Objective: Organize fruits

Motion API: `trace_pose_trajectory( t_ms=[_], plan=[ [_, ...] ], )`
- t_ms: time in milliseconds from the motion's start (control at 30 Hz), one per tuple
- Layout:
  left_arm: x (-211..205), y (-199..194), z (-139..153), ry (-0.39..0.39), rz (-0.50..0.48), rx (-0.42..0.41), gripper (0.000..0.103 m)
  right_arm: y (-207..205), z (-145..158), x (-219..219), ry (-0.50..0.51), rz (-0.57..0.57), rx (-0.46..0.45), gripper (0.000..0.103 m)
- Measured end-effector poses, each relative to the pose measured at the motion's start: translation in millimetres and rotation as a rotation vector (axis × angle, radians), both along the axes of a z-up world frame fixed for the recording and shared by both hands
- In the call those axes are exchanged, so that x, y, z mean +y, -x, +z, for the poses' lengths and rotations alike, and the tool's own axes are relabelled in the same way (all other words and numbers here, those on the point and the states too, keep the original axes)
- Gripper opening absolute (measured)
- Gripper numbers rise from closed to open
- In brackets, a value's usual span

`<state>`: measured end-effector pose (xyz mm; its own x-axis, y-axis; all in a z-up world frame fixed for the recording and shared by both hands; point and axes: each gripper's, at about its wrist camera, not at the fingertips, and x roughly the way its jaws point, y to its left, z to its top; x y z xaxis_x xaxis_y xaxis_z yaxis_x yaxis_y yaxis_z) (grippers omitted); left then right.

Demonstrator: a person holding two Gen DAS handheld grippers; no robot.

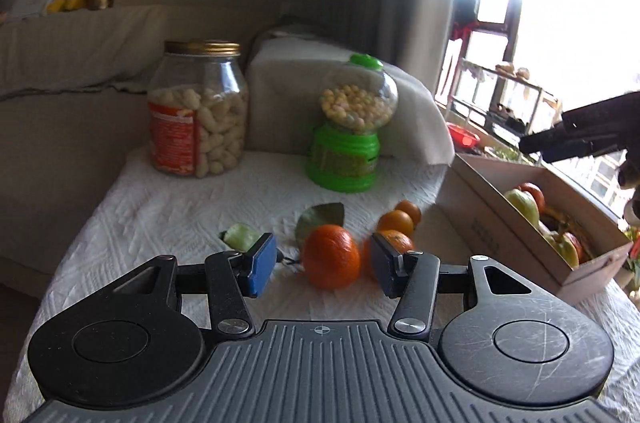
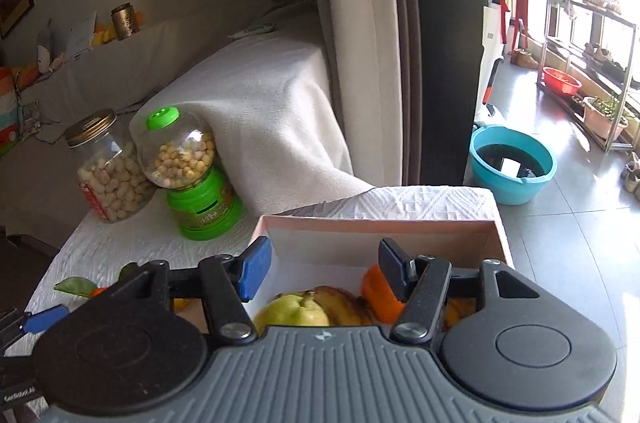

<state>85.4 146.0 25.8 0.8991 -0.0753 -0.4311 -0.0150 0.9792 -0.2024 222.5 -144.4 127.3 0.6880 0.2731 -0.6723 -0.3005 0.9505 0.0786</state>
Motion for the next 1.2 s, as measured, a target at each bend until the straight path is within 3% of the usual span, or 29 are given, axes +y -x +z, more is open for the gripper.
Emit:
trace_pose_trajectory(
  t_ms=[133,233,367,467,633,667,700,867,1000,1200],
  plan=[
    [38.6,-3.6,-7.8,0.141,0.162,-0.023,0.056,14.6,-3.3,58.3,-0.025,0.129,0.081,0.061],
    [51.8,-2.3,-12.3,0.189,0.182,-0.012,0.056,28.7,-20.1,113.1,0.021,0.249,0.11,0.061],
    [66.6,4.3,-16.0,0.24,0.233,-0.019,0.056,46.2,-48.1,167.7,0.103,0.363,0.079,0.061],
    [68.6,5.8,-17.6,0.241,0.238,-0.02,0.056,47.9,-67.6,191.5,0.129,0.406,0.095,0.061],
    [65.0,6.7,-16.9,0.211,0.235,-0.021,0.056,58.4,-82.1,215.0,0.262,0.443,-0.024,0.058],
    [64.5,6.5,-16.5,0.205,0.236,-0.025,0.056,62.1,-81.8,216.0,0.287,0.45,-0.036,0.045],
    [63.9,6.7,-16.0,0.2,0.236,-0.028,0.056,65.9,-81.3,215.5,0.309,0.47,-0.037,0.042],
    [50.8,2.3,-13.1,0.166,0.184,0.003,0.056,98.4,-64.6,182.6,0.256,0.499,-0.031,0.041],
    [14.7,0.0,-6.1,0.085,0.055,0.044,0.056,128.4,-47.3,132.9,0.146,0.473,0.0,0.041],
    [-55.7,-2.6,-1.1,-0.001,-0.157,0.126,0.056,168.2,-40.1,39.9,-0.022,0.333,0.046,0.041]
  ],
)
